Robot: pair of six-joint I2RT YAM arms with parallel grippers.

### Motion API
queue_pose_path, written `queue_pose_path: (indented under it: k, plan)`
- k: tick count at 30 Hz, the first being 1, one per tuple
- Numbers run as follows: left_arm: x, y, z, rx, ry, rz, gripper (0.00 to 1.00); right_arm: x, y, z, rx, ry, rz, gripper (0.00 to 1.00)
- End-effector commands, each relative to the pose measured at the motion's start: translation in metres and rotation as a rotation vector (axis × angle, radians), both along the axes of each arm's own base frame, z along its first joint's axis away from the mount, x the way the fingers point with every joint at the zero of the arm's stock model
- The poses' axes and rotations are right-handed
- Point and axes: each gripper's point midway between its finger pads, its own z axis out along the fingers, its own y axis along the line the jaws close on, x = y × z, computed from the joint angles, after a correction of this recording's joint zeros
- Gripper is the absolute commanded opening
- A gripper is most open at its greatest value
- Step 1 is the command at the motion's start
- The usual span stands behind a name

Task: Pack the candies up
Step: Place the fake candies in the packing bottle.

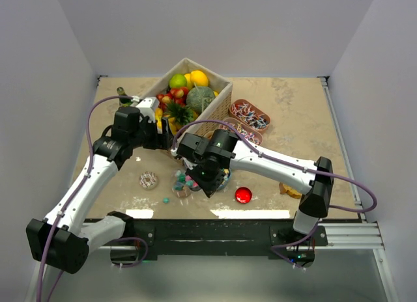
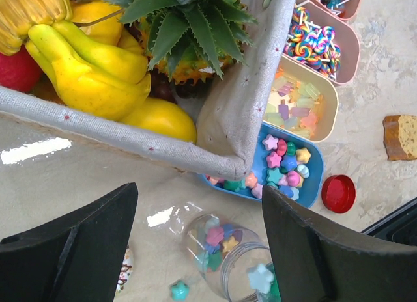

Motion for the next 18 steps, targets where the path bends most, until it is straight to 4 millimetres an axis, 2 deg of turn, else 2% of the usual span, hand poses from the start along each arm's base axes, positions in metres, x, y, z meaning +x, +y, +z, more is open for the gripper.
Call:
queue_pose_path:
  k: [1,18]
  plan:
    - [0.004,-0.002,0.007,-0.011,-0.047,-0.011,0.82,-0.008,-0.008,0.014,-0.014,0.044,0.033,0.00]
    - [0.001,-0.003,0.001,-0.019,-0.041,-0.011,0.82,-0.018,-0.019,0.010,-0.032,0.107,0.044,0.00]
